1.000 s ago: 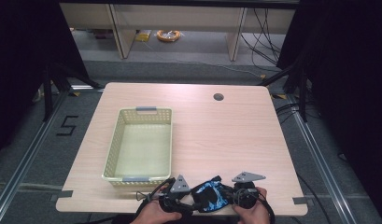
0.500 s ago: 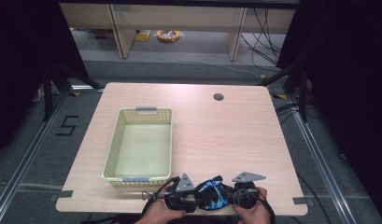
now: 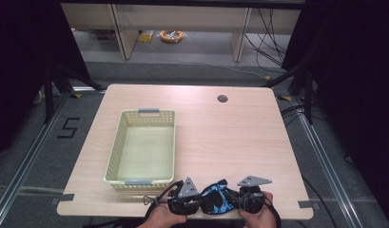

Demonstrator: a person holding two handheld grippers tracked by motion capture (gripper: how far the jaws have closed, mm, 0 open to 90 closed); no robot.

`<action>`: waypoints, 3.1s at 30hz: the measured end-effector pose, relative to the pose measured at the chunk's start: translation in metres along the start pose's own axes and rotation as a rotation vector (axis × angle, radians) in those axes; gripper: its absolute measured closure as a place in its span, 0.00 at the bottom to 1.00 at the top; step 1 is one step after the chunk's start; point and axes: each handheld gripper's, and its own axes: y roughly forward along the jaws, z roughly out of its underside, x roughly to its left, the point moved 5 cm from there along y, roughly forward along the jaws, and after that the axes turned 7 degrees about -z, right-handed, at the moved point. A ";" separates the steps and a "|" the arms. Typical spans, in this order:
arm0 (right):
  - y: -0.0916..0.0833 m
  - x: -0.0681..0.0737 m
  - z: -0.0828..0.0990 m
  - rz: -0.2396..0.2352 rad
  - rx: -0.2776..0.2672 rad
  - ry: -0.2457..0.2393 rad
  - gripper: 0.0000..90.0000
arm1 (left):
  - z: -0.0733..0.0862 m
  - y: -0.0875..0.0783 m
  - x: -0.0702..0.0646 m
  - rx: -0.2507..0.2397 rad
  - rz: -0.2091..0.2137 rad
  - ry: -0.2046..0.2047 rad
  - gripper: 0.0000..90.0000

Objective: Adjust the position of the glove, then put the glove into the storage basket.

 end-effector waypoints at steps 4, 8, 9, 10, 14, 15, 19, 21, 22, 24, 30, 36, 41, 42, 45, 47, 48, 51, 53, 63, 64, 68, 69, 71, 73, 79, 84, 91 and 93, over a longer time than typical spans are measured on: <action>-0.002 0.001 0.001 0.004 0.001 0.000 0.88 | -0.002 -0.003 -0.001 -0.001 0.000 0.034 0.89; -0.002 0.001 0.001 -0.007 -0.032 0.014 0.89 | -0.002 -0.004 -0.003 -0.014 0.000 0.021 0.89; -0.002 0.002 0.000 -0.023 -0.042 0.018 0.90 | -0.002 -0.005 -0.001 -0.006 -0.001 0.050 0.90; -0.006 0.002 0.001 -0.008 -0.003 0.002 0.90 | -0.003 -0.005 -0.004 -0.019 0.005 0.016 0.90; -0.016 0.007 -0.006 -0.019 -0.061 -0.027 0.91 | -0.009 -0.017 -0.005 -0.054 -0.005 0.026 0.91; -0.019 0.009 -0.008 -0.025 -0.076 -0.035 0.91 | -0.009 -0.017 -0.005 -0.054 -0.005 0.026 0.91; -0.026 0.016 -0.015 -0.051 -0.114 -0.040 0.91 | -0.017 -0.033 -0.004 -0.095 -0.003 0.041 0.91; -0.029 0.022 -0.017 -0.073 -0.130 0.001 0.91 | -0.020 -0.039 -0.002 -0.091 -0.007 0.039 0.91; -0.031 0.020 -0.019 -0.070 -0.151 -0.032 0.91 | -0.022 -0.041 -0.001 -0.100 0.000 0.053 0.91; -0.036 0.023 -0.024 -0.074 -0.165 -0.050 0.91 | -0.027 -0.047 0.000 -0.109 0.012 0.025 0.91; -0.052 0.037 -0.045 -0.091 -0.228 -0.061 0.91 | -0.050 -0.071 0.009 -0.136 0.010 0.067 0.91; -0.059 0.048 -0.071 -0.087 -0.265 -0.130 0.91 | -0.064 -0.091 0.029 -0.150 -0.009 0.050 0.91; -0.051 0.059 -0.095 -0.108 -0.240 -0.163 0.91 | -0.065 -0.106 0.053 -0.133 -0.038 0.023 0.90; -0.048 0.062 -0.101 -0.108 -0.251 -0.159 0.91 | -0.065 -0.109 0.059 -0.140 -0.046 0.016 0.90; -0.039 0.070 -0.118 -0.117 -0.233 -0.203 0.91 | -0.065 -0.121 0.074 -0.130 -0.073 0.006 0.90; -0.033 0.078 -0.129 -0.126 -0.223 -0.203 0.91 | -0.063 -0.128 0.084 -0.129 -0.091 -0.014 0.90; -0.029 0.080 -0.134 -0.130 -0.215 -0.221 0.91 | -0.063 -0.132 0.089 -0.127 -0.093 -0.015 0.90; -0.016 0.088 -0.149 -0.150 -0.196 -0.241 0.91 | -0.058 -0.142 0.104 -0.114 -0.115 -0.025 0.90; -0.005 0.094 -0.158 -0.166 -0.178 -0.246 0.91 | -0.054 -0.147 0.115 -0.102 -0.133 -0.043 0.90; 0.055 0.123 -0.183 -0.201 -0.083 -0.288 0.91 | -0.015 -0.166 0.167 0.014 -0.181 -0.093 0.90; 0.062 0.126 -0.184 -0.206 -0.071 -0.280 0.91 | -0.009 -0.167 0.172 0.026 -0.175 -0.105 0.90; 0.088 0.134 -0.186 -0.220 -0.044 -0.281 0.91 | 0.005 -0.165 0.186 0.074 -0.185 -0.130 0.90; 0.093 0.136 -0.185 -0.219 -0.027 -0.276 0.91 | 0.008 -0.164 0.189 0.085 -0.187 -0.126 0.90; 0.101 0.136 -0.184 -0.208 0.014 -0.283 0.91 | 0.012 -0.160 0.192 0.113 -0.177 -0.132 0.90; 0.109 0.136 -0.182 -0.200 0.041 -0.281 0.91 | 0.017 -0.155 0.195 0.132 -0.178 -0.130 0.90; 0.128 0.133 -0.177 -0.182 0.141 -0.277 0.92 | 0.025 -0.144 0.200 0.209 -0.174 -0.108 0.89; 0.135 0.132 -0.174 -0.172 0.183 -0.294 0.92 | 0.025 -0.139 0.198 0.239 -0.184 -0.094 0.89; 0.138 0.129 -0.170 -0.141 0.247 -0.311 0.91 | 0.025 -0.132 0.197 0.311 -0.186 -0.067 0.82; 0.138 0.129 -0.169 -0.140 0.258 -0.308 0.91 | 0.025 -0.134 0.198 0.336 -0.183 -0.030 0.79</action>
